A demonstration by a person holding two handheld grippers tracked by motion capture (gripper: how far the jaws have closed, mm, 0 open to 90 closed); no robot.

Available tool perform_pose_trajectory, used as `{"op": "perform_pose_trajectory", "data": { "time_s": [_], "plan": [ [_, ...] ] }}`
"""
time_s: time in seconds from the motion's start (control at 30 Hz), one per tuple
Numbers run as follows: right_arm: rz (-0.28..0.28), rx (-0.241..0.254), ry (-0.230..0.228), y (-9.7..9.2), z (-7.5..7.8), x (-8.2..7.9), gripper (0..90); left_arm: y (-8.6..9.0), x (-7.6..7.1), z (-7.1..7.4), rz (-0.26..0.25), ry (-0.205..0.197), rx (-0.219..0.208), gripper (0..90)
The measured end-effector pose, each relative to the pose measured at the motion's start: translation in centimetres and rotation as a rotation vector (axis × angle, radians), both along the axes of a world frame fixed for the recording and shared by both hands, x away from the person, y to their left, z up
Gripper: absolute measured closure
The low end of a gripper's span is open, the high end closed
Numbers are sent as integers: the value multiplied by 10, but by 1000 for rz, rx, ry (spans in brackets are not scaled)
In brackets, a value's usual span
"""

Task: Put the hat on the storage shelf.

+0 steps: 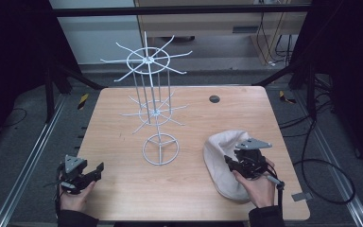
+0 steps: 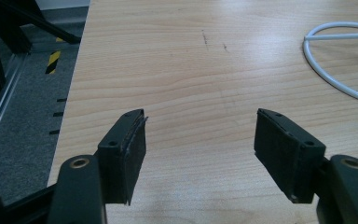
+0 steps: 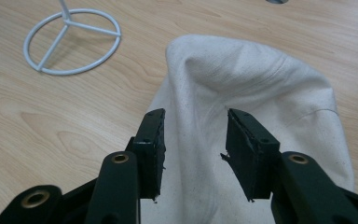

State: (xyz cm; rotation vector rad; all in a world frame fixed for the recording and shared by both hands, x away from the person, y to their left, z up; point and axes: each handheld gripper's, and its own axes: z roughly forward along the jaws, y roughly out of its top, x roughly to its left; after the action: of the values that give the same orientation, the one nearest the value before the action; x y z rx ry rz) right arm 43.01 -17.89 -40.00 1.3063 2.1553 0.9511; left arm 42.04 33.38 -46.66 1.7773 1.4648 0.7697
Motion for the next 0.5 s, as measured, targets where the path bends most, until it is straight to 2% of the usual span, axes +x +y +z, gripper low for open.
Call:
{"op": "perform_pose_trajectory", "data": {
  "time_s": [0.5],
  "plan": [
    [2,-38,90,7,-17,16,596,0,1,-1,-5,7,4,340]
  ]
}}
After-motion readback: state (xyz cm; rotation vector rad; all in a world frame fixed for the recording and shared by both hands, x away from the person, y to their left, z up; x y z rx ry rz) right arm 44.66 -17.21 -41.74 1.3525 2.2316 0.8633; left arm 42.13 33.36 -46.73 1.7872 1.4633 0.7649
